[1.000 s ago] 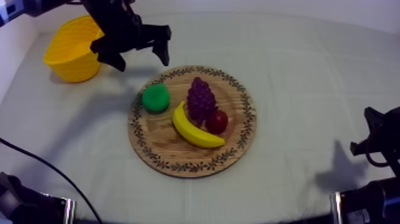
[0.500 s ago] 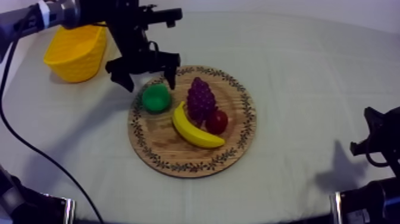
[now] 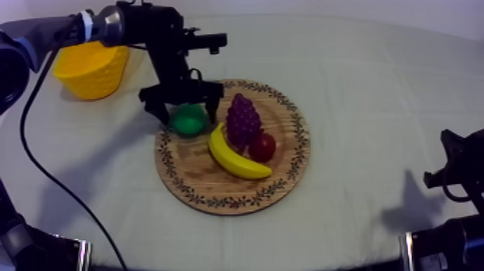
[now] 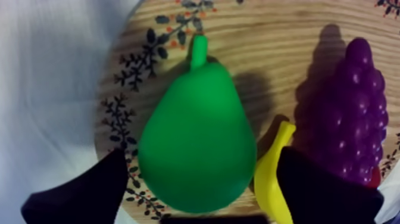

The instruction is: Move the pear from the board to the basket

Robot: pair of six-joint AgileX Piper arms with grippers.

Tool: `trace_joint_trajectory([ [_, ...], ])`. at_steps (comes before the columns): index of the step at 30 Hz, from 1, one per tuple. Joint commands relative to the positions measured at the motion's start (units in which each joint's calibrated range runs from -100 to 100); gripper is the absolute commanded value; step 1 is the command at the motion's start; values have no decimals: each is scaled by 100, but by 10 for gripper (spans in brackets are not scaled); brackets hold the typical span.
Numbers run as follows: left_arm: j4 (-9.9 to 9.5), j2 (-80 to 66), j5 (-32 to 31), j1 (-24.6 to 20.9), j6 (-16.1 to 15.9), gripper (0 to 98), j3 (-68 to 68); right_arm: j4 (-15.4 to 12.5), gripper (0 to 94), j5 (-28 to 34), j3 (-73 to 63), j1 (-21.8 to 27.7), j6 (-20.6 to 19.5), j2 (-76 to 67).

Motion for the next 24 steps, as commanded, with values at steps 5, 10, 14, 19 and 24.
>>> trace_joint_trajectory([
  [5,19,109,-87,22,-28,722,-62,-1,4,3,-2,0,-2,0],
  [10,40,121,-154,18,-34,625,-32,-1,4,3,-2,0,-2,0],
  [14,25,128,-164,26,-19,575,-27,-1,4,3,-2,0,-2,0],
  [19,16,90,-162,29,-16,557,-20,-1,4,3,-2,0,-2,0],
  [24,-6,-230,-11,41,7,559,-49,-1,4,3,-2,0,-2,0],
])
